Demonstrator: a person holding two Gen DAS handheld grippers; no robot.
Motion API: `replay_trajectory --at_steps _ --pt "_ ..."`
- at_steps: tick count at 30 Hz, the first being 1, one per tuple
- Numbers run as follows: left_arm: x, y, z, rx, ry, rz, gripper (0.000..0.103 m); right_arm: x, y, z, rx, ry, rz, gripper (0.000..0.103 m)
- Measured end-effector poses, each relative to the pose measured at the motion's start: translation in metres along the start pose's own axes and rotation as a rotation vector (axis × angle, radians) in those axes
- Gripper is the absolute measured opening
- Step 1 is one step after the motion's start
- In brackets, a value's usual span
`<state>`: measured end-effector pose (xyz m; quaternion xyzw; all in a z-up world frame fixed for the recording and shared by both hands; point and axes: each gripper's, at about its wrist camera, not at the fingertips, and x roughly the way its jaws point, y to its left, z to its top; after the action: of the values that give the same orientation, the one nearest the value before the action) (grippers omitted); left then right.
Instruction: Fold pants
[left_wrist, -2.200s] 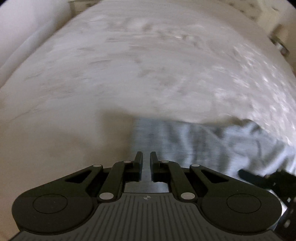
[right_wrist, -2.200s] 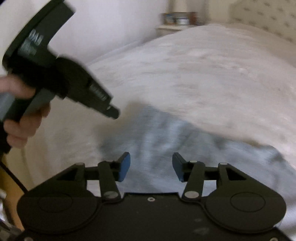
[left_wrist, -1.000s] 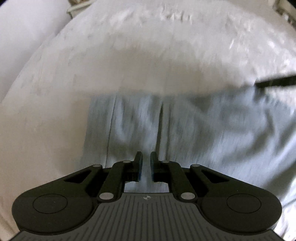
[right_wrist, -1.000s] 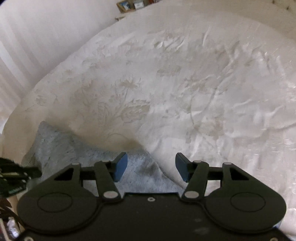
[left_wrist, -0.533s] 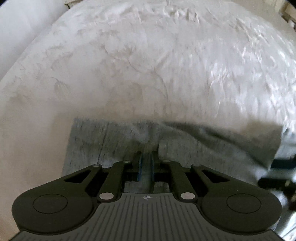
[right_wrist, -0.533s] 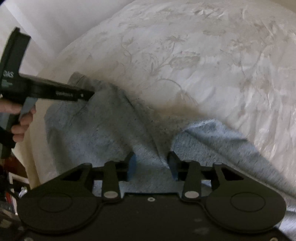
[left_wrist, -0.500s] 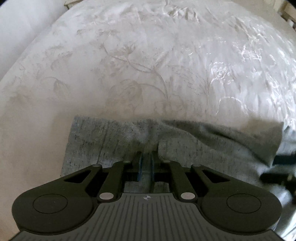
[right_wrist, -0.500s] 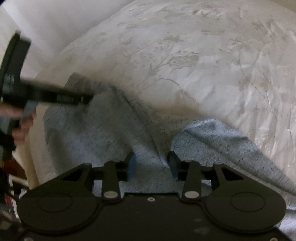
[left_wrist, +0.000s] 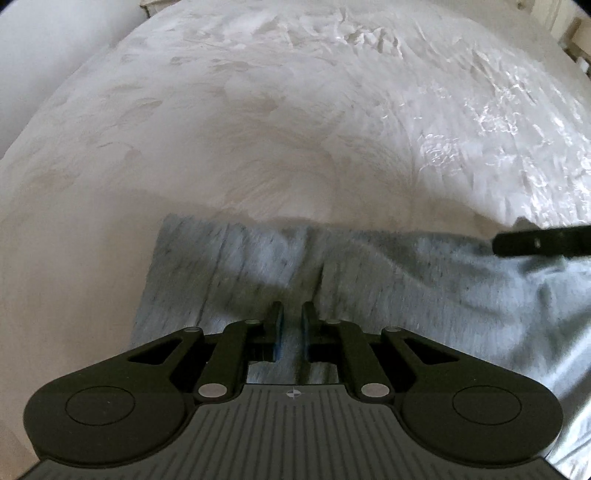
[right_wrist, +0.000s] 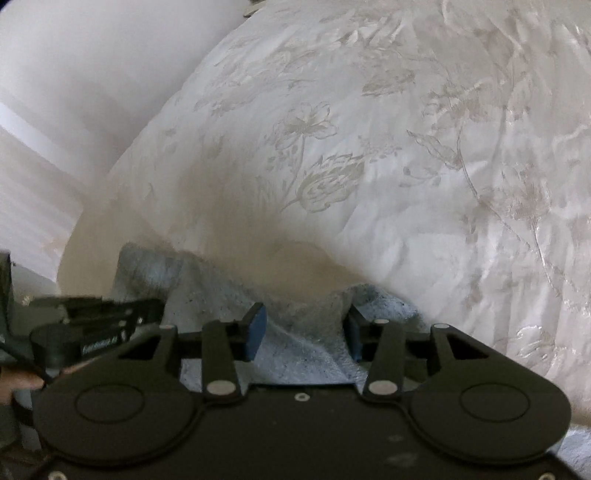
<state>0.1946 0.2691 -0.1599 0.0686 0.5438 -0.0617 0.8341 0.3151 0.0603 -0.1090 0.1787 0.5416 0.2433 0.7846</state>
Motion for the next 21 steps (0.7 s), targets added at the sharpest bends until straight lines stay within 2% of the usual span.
replay_trajectory --at_steps 2,3,4,6,9,14,18,19,21 --pt "-0.003 0.003 -0.010 -0.006 0.003 0.002 0.011 -0.002 -0.004 0.000 0.026 -0.009 -0.005 0.024" --pt "-0.004 0.004 -0.016 -0.007 0.004 0.000 0.011 -0.004 -0.004 -0.002 0.030 -0.012 -0.013 0.010" --pt "-0.003 0.005 -0.019 -0.006 0.012 0.002 0.012 -0.005 -0.004 -0.002 0.026 -0.013 -0.024 0.010" --pt "-0.002 0.005 -0.027 0.000 0.038 0.002 0.012 -0.013 -0.004 -0.001 0.034 -0.025 -0.023 0.009" --pt "-0.003 0.006 -0.037 0.014 0.044 -0.013 0.012 -0.017 -0.009 0.015 0.072 -0.096 -0.063 0.008" --pt "-0.003 0.010 -0.040 -0.002 0.043 -0.020 0.012 0.010 -0.018 0.016 0.103 -0.066 -0.124 0.007" --pt "-0.009 0.011 -0.036 -0.004 0.052 -0.024 0.012 0.015 -0.029 0.015 0.160 -0.057 -0.115 0.009" --pt "-0.013 0.010 -0.033 0.000 0.047 -0.016 0.012 0.013 -0.027 0.016 0.147 -0.058 -0.117 0.018" --pt "-0.023 0.006 -0.024 0.018 -0.001 0.017 0.012 -0.005 -0.023 0.016 0.114 -0.103 -0.115 0.030"
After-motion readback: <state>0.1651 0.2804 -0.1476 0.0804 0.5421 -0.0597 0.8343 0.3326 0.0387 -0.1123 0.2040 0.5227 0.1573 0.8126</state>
